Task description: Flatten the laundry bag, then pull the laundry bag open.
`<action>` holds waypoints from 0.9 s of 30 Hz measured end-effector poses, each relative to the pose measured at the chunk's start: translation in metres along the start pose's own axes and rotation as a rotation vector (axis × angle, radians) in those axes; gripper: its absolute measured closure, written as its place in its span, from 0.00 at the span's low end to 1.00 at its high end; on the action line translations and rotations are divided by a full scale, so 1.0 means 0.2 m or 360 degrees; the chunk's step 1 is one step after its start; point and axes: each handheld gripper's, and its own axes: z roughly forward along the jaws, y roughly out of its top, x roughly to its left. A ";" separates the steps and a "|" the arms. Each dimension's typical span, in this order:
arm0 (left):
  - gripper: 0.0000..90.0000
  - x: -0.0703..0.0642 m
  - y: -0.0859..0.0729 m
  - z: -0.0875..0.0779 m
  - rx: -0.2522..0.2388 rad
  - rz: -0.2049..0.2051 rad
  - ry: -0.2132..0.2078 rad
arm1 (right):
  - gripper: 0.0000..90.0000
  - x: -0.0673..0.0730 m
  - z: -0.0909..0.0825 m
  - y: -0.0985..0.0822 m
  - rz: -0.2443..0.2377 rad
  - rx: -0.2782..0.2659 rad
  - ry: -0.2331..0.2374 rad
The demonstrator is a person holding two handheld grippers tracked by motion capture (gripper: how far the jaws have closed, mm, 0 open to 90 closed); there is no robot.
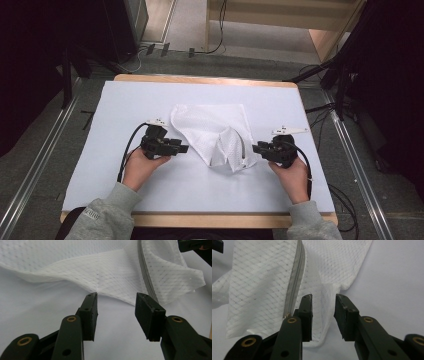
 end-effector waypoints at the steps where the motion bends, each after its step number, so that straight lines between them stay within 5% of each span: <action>1: 0.59 -0.01 0.00 0.02 0.0008 0.0011 0.0007 | 0.77 0.00 0.00 0.00 -0.0001 0.0009 -0.0003; 9: 0.56 0.03 0.01 0.13 0.0060 -0.0010 0.0067 | 0.76 0.02 0.04 -0.01 -0.0026 0.0026 -0.0001; 21: 0.54 0.08 0.05 0.24 0.0028 -0.0016 0.0147 | 0.73 0.02 0.05 -0.03 -0.0027 0.0038 -0.0012; 27: 0.75 0.07 0.07 0.27 0.0037 0.0012 0.0154 | 0.73 0.03 0.07 -0.04 -0.0036 0.0044 -0.0011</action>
